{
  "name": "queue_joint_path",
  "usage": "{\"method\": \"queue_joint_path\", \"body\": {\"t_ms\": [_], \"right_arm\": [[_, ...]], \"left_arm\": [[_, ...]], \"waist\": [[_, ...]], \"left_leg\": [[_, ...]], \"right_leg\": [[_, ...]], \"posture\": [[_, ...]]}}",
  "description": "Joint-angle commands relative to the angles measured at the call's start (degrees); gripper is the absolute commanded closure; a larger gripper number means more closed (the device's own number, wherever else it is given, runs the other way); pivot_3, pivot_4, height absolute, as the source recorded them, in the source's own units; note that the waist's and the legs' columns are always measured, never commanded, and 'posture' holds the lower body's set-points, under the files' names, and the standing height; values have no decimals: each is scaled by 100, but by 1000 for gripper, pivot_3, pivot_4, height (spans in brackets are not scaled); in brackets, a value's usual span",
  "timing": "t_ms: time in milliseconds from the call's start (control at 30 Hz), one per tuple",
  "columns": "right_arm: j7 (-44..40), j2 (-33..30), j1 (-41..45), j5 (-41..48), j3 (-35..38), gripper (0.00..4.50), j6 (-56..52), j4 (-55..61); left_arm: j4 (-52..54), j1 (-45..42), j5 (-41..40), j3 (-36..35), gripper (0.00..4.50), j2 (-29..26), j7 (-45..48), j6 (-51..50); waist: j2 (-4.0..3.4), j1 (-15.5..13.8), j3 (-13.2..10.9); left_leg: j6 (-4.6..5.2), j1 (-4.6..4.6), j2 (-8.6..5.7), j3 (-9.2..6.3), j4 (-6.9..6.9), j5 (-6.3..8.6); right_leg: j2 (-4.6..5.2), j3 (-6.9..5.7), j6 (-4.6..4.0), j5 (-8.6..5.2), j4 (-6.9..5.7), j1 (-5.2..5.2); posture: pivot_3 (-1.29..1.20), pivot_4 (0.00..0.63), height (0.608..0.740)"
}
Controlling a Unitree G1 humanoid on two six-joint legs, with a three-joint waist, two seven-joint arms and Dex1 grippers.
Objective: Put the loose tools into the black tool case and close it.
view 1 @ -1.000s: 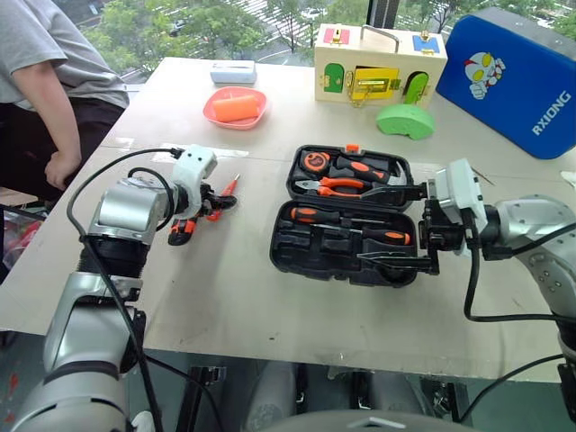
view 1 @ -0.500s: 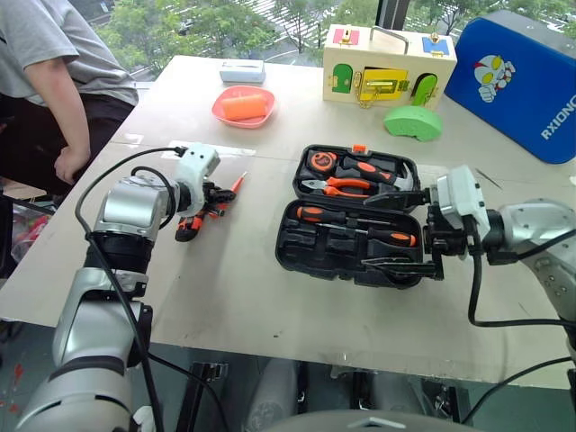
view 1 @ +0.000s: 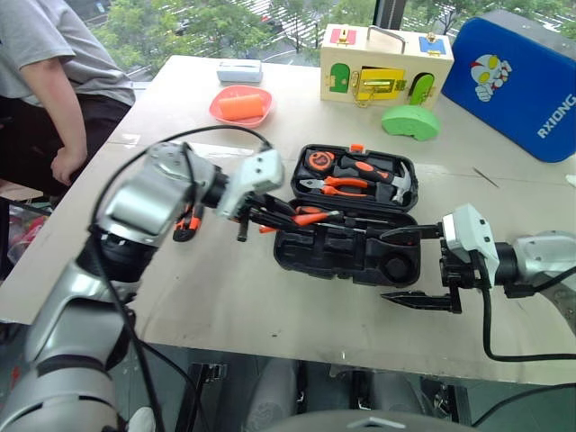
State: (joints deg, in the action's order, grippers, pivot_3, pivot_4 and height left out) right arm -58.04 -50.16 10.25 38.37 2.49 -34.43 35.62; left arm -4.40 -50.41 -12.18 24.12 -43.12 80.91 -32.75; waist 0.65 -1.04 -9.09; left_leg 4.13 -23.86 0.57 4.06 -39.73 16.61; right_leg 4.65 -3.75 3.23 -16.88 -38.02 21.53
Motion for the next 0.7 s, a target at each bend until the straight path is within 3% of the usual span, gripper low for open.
{"method": "queue_joint_path", "body": {"t_ms": [33,133,367,700], "right_arm": [[188,-11,-79,127,327,0,-3,270],[298,-23,-173,148,409,0,-29,337],[525,19,-269,185,457,0,-52,423],[675,-11,-304,264,489,0,-34,449]], "left_arm": [[-438,-350,278,148,3934,221,187,459],[-933,-552,658,413,3934,383,411,1101],[-1810,-861,958,545,3934,821,681,1559],[-2244,-799,1352,497,3934,1078,638,1998]], "waist": [[1,12,-1],[1,28,-1],[1,22,-1],[1,27,-1]], "left_leg": [[0,-3,1,-1,-5,0],[0,-4,4,-1,-4,0],[1,-4,6,0,-6,0],[1,-4,6,0,-6,0]], "right_leg": [[-3,0,0,0,0,1],[-6,0,-1,0,1,1],[-7,2,-1,0,0,2],[-7,3,-1,0,-1,2]], "posture": [[0,150,735],[0,150,735],[0,150,735],[0,150,735]]}}
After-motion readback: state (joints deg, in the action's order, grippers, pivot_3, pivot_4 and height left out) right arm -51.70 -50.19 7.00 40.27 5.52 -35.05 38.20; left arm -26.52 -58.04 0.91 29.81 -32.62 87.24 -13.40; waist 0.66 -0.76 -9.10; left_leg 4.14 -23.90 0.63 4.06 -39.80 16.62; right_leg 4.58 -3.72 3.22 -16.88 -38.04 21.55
